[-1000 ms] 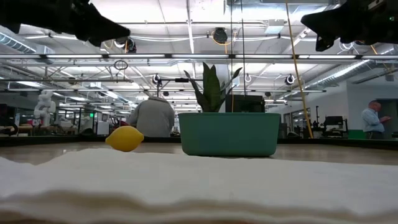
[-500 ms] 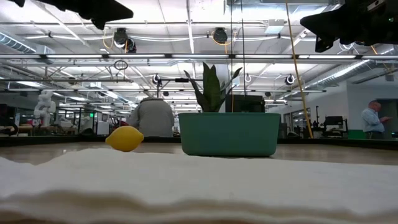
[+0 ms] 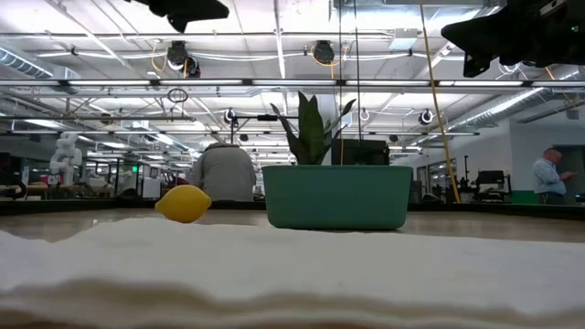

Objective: Pick and placing Produce into tupperware
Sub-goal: Put the lemon into the green bin

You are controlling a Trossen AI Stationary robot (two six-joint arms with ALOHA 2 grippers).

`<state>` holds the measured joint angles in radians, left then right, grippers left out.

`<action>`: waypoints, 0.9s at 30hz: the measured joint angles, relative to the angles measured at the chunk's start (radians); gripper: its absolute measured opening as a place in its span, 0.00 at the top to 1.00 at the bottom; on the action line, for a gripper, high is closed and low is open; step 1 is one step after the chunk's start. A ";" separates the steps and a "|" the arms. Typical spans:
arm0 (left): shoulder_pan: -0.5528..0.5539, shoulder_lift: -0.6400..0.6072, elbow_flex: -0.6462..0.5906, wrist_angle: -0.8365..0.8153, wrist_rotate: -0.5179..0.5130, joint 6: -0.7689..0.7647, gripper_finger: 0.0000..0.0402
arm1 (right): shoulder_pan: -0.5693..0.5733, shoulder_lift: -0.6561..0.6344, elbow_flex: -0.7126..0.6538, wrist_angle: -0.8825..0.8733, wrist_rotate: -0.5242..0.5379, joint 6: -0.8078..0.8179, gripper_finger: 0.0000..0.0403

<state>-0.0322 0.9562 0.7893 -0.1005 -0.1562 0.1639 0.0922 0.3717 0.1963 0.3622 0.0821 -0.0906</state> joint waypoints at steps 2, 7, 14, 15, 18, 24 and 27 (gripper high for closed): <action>0.000 0.030 0.023 0.001 0.000 0.009 0.94 | 0.000 0.000 0.000 0.000 0.000 0.000 1.00; 0.000 0.105 0.081 0.000 0.002 0.011 0.94 | 0.000 0.000 0.000 0.000 0.000 0.000 1.00; 0.044 0.179 0.182 -0.104 0.096 -0.047 0.94 | 0.000 0.003 0.000 0.000 0.000 0.004 1.00; 0.054 0.187 0.198 -0.134 0.107 -0.056 0.94 | 0.000 0.006 0.000 0.000 0.000 0.004 1.00; 0.080 0.213 0.241 -0.204 0.116 -0.085 0.94 | 0.000 0.020 0.000 0.000 0.000 0.003 1.00; 0.116 0.262 0.314 -0.387 0.156 -0.133 0.94 | 0.000 0.046 0.000 0.015 0.000 0.002 1.00; 0.123 0.296 0.351 -0.481 0.164 -0.152 0.94 | 0.000 0.048 0.000 0.018 0.000 0.000 1.00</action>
<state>0.0908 1.2517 1.1403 -0.5810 0.0078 0.0121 0.0924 0.4198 0.1963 0.3799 0.0822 -0.0902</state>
